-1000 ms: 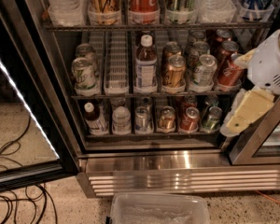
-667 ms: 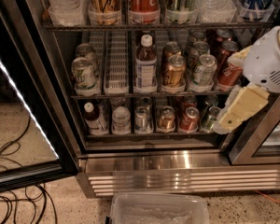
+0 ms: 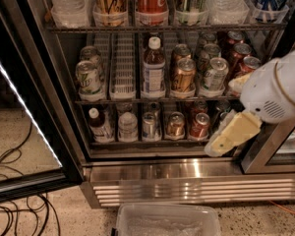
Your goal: Pick green can from bottom shelf of fridge
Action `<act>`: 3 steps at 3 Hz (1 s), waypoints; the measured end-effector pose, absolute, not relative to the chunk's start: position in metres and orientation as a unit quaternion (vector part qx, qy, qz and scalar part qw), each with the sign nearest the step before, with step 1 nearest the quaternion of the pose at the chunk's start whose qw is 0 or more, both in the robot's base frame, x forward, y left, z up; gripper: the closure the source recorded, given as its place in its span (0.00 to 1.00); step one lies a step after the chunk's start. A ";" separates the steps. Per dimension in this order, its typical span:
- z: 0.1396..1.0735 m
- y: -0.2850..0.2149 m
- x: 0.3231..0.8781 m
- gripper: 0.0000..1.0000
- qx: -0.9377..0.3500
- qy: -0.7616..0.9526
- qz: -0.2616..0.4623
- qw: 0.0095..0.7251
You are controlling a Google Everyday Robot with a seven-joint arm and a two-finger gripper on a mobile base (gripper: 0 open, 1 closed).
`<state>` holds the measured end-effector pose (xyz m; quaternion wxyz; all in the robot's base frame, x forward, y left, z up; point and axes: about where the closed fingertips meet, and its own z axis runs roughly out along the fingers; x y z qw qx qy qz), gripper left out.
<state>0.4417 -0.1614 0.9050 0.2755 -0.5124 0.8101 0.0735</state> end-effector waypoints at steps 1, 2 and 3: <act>0.851 -0.131 0.430 0.00 -0.445 0.834 0.138 0.295; 0.794 -0.109 0.423 0.00 -0.371 0.855 0.192 0.306; 0.795 -0.111 0.436 0.00 -0.354 0.856 0.179 0.332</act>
Offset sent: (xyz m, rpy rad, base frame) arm 0.0020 0.0666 -0.1754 0.4901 0.0972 -0.4165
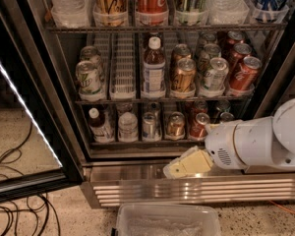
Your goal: Pick green can from bottom shelf of fridge
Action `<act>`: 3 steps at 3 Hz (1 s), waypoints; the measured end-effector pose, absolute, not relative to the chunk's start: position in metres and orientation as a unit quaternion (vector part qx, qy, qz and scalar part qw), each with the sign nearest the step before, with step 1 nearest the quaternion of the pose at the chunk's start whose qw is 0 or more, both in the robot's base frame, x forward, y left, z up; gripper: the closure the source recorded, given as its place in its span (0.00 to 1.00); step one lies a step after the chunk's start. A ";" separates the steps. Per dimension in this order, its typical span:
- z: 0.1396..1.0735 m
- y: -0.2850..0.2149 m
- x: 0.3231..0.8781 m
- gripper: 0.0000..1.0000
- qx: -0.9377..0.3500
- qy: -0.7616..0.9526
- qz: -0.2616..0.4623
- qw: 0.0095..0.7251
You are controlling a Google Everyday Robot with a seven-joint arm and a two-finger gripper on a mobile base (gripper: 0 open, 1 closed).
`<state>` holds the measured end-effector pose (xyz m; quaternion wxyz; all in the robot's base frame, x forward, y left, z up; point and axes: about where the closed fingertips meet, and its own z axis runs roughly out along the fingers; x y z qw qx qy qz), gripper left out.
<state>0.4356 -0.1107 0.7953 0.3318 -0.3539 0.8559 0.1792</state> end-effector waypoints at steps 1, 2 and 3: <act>0.795 -0.111 0.436 0.00 -0.354 0.856 0.179 0.332; 0.778 -0.118 0.442 0.00 -0.314 0.865 0.186 0.344; 0.740 -0.130 0.443 0.00 -0.241 0.870 0.208 0.376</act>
Offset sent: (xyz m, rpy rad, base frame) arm 0.0181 -0.0262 -0.0536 0.1321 0.0211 -0.2207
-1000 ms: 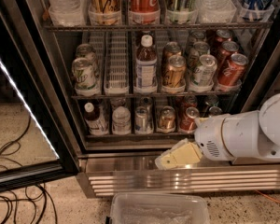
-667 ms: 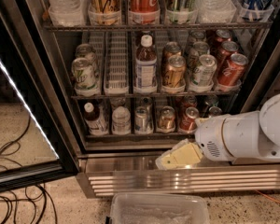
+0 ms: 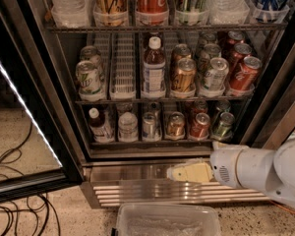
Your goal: Pick green can from bottom shelf of fridge
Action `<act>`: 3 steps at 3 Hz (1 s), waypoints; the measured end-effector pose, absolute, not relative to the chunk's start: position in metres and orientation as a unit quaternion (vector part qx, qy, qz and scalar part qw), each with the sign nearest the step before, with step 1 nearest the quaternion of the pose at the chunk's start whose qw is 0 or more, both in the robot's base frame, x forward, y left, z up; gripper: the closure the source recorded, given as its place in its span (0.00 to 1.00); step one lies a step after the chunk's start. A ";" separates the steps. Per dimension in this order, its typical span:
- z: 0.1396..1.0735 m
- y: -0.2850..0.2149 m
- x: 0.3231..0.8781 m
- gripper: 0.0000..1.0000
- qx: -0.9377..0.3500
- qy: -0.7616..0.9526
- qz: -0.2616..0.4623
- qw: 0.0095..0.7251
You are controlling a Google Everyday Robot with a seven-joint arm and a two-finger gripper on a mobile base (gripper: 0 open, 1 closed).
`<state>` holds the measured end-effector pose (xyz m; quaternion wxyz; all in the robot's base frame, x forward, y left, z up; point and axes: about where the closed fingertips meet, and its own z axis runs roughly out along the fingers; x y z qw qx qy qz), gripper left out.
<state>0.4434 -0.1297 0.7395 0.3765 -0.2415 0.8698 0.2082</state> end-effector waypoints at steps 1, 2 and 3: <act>0.718 -0.142 0.460 0.00 -0.176 0.853 0.220 0.439; 0.701 -0.176 0.474 0.00 -0.119 0.840 0.196 0.492; 0.694 -0.184 0.474 0.00 -0.102 0.840 0.194 0.496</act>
Offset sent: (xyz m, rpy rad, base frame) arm 0.0436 -0.1007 -0.0586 0.1745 -0.2947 -0.4368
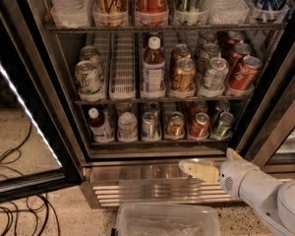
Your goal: Pick green can from bottom shelf of fridge
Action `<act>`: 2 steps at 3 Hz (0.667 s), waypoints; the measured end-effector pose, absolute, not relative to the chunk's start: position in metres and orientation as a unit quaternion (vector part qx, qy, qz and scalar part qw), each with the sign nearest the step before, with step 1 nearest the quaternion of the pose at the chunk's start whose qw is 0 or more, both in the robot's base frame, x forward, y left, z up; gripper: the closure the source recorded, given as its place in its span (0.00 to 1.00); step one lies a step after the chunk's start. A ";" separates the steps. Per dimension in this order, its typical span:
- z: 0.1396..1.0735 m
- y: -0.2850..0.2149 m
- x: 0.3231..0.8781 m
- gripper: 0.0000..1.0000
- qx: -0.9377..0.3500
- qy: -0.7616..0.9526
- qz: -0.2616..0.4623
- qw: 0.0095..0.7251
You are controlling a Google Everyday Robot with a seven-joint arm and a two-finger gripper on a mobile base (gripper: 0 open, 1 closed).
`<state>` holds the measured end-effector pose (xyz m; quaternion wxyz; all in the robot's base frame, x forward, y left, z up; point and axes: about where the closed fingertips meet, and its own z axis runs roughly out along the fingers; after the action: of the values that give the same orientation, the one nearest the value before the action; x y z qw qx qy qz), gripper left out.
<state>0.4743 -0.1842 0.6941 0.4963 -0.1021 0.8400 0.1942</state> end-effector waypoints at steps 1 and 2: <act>0.695 -0.183 0.474 0.00 -0.103 0.840 0.194 0.496; 0.679 -0.188 0.490 0.00 -0.101 0.835 0.183 0.509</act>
Offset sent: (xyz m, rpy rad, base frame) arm 0.0422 -0.0159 -0.0419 -0.0363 -0.0780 -0.0586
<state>0.4900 -0.1882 0.6793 0.5092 -0.1010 0.8349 0.1827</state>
